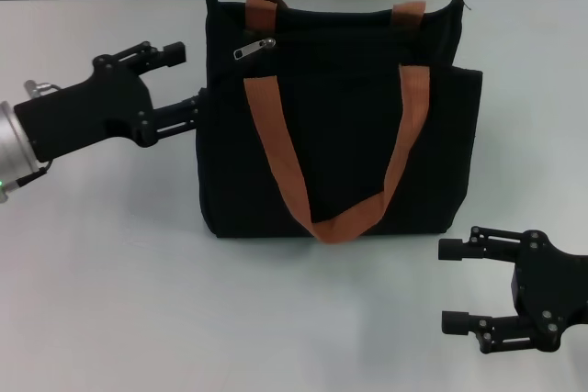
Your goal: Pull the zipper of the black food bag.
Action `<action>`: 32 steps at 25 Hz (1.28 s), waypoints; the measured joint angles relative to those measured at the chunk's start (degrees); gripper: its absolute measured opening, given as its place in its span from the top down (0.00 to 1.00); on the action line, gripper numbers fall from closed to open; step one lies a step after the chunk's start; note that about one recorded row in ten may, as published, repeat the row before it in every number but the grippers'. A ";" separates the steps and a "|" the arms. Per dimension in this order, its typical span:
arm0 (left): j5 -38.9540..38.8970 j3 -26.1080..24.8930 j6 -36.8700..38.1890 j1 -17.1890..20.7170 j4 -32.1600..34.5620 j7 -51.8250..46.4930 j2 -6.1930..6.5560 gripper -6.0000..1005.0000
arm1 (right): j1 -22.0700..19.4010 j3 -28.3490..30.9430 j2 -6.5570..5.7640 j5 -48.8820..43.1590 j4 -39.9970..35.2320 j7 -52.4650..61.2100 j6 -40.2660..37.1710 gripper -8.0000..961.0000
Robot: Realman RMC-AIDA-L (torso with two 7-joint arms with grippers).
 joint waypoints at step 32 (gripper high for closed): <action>-5.78 2.84 3.60 2.01 5.18 6.89 -3.65 0.96 | 2.70 9.82 0.65 0.21 0.00 14.17 -8.76 0.15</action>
